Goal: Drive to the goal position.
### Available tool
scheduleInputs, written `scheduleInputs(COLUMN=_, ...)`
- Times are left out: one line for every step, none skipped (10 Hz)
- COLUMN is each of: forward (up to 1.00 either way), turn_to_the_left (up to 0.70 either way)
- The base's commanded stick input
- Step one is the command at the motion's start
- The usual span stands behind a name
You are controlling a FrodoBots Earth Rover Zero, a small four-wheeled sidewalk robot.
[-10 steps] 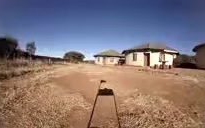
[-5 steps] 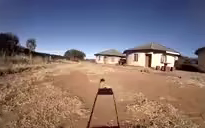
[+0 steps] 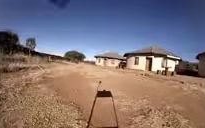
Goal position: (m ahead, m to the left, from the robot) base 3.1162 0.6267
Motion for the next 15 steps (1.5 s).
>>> scheduleInputs(forward=0.5, turn_to_the_left=0.0)
scheduleInputs(forward=0.5, turn_to_the_left=0.0)
scheduleInputs(forward=0.5, turn_to_the_left=0.0)
scheduleInputs(forward=0.5, turn_to_the_left=0.0)
scheduleInputs(forward=0.5, turn_to_the_left=0.0)
scheduleInputs(forward=0.5, turn_to_the_left=0.0)
scheduleInputs(forward=0.5, turn_to_the_left=0.0)
scheduleInputs(forward=0.5, turn_to_the_left=0.0)
scheduleInputs(forward=0.5, turn_to_the_left=0.0)
scheduleInputs(forward=0.5, turn_to_the_left=0.0)
scheduleInputs(forward=0.5, turn_to_the_left=0.0)
scheduleInputs(forward=0.5, turn_to_the_left=0.0)
scheduleInputs(forward=0.5, turn_to_the_left=0.0)
scheduleInputs(forward=0.5, turn_to_the_left=0.0)
scheduleInputs(forward=0.5, turn_to_the_left=0.0)
